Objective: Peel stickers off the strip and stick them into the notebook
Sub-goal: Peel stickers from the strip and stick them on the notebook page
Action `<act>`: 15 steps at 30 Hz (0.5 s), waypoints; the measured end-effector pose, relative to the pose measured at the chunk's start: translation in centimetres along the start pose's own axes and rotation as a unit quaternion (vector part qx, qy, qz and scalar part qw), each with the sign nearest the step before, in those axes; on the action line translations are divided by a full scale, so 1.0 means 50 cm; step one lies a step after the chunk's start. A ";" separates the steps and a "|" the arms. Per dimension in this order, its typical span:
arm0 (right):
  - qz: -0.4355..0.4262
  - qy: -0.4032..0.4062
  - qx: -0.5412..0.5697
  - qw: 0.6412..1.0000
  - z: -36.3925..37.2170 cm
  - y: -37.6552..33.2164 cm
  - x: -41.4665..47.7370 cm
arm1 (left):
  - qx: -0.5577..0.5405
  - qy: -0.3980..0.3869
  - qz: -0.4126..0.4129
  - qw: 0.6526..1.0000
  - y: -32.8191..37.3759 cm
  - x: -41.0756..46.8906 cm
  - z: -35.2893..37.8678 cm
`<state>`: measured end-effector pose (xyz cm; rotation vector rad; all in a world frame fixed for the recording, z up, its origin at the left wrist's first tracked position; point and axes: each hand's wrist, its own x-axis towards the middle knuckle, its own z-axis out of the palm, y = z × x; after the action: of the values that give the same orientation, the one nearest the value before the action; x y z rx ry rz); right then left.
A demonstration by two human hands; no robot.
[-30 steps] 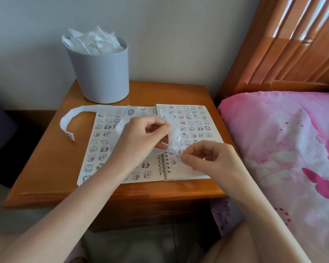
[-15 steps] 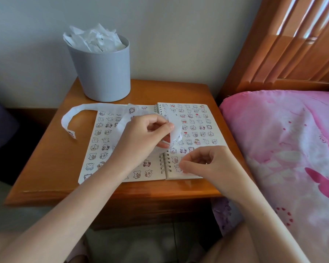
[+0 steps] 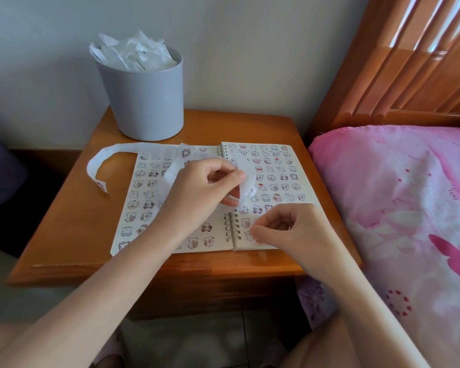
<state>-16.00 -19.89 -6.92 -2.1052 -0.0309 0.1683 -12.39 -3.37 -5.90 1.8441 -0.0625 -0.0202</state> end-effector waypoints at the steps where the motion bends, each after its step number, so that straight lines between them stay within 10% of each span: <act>1: -0.002 0.003 -0.003 1.000 0.001 0.001 0.000 | -0.002 0.000 0.000 1.000 0.000 0.000 0.000; 15: -0.021 0.014 -0.030 0.999 -0.003 0.013 0.006 | -0.002 0.000 0.006 1.000 -0.002 0.001 0.004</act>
<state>-15.71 -20.31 -7.44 -2.1646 -0.0647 0.1128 -12.32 -3.53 -6.04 1.8391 -0.0738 -0.0129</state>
